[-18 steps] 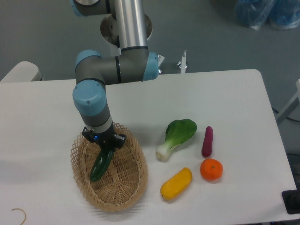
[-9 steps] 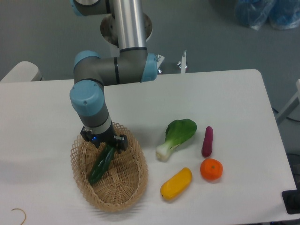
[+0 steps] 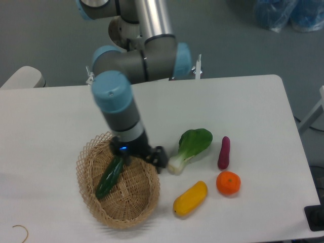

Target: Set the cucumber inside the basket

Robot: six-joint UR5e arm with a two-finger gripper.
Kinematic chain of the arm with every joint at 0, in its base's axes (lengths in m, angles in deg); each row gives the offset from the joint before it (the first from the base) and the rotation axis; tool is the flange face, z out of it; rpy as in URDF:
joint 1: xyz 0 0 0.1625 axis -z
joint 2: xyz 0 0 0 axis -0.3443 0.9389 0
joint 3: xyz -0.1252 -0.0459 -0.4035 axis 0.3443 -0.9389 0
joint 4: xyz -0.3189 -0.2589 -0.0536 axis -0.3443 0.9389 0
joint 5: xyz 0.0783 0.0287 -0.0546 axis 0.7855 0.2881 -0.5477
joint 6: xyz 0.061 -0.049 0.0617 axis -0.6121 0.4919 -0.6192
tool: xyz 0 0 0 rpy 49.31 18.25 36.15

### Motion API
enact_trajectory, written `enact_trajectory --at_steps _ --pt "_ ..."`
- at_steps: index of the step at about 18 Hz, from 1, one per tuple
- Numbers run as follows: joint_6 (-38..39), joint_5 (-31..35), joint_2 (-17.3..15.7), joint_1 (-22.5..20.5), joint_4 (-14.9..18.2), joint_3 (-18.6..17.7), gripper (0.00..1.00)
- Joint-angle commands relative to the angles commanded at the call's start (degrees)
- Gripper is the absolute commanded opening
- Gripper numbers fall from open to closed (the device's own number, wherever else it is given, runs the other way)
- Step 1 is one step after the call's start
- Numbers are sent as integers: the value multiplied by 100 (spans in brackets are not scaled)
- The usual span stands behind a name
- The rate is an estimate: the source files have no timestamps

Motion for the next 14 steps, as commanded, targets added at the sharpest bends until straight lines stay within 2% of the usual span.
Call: enact_trajectory --at_steps 5,7,11,14 --pt "-2338 -105 -167 -1002 316 9 100" --pt "-3086 -289 -369 -1354 457 18 100" --pt "-4247 -632 -387 -1926 545 9 100" --pt "-4627 -738 -440 -2006 607 -9 100"
